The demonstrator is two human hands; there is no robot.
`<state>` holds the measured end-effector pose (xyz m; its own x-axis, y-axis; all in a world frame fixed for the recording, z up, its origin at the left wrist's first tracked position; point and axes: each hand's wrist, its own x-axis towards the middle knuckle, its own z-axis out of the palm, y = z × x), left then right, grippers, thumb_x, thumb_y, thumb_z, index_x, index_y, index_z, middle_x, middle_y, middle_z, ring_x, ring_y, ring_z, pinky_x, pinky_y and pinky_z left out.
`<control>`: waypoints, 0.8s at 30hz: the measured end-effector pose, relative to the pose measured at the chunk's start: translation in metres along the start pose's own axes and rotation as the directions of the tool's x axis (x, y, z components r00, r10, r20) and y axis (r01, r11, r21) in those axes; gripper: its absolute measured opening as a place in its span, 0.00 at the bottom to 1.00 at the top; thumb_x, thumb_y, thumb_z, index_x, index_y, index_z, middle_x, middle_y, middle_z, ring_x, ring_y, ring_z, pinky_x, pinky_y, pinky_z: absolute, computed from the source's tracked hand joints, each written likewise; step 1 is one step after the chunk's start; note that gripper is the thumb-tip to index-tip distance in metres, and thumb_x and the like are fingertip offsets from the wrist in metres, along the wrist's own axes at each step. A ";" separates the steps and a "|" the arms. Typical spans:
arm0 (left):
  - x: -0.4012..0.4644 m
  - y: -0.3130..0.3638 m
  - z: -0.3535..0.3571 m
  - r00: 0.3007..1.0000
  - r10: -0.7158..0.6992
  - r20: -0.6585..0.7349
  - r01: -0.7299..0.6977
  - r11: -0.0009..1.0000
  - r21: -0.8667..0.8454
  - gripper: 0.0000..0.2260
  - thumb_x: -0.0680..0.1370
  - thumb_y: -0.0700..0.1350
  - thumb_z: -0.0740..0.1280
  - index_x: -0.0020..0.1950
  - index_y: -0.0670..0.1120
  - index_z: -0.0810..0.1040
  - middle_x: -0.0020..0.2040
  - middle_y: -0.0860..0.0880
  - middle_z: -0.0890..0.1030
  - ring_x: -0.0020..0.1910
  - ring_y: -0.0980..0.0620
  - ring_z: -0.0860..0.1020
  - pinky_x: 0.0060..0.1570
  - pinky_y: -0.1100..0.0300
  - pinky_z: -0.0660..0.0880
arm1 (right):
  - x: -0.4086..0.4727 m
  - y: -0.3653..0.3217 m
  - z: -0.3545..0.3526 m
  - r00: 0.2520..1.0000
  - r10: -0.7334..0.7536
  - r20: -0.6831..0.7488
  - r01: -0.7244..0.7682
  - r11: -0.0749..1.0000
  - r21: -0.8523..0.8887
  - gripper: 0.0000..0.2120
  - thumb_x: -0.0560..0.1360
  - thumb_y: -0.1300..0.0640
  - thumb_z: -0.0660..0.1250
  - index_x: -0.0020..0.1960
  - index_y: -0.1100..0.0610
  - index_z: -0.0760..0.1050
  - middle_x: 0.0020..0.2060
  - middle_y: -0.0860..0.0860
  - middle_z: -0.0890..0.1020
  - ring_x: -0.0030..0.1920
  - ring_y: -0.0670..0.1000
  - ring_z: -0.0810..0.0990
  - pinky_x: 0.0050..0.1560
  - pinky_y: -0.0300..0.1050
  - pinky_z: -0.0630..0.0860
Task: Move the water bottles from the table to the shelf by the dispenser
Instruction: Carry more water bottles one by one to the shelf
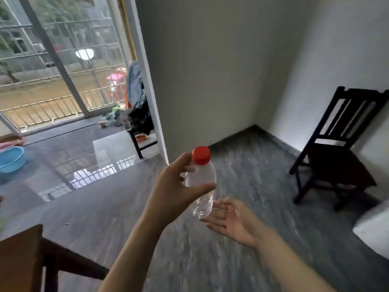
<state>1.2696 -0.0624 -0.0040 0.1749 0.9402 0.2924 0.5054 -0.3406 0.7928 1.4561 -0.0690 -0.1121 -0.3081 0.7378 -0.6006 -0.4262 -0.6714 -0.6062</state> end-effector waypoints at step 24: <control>0.095 0.119 0.237 0.633 0.440 0.636 -0.295 0.898 -0.327 0.20 0.67 0.50 0.80 0.52 0.65 0.76 0.47 0.70 0.80 0.48 0.68 0.78 0.45 0.76 0.71 | -0.127 -0.017 -0.176 0.766 -0.270 -0.584 0.526 0.786 0.325 0.14 0.69 0.56 0.67 0.49 0.65 0.80 0.46 0.63 0.84 0.48 0.61 0.83 0.54 0.54 0.79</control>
<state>1.5465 -0.0111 -0.0082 0.8711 0.4512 0.1941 0.1253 -0.5862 0.8004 1.6523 -0.1634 -0.1174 0.3758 0.7060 -0.6002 -0.7737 -0.1175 -0.6226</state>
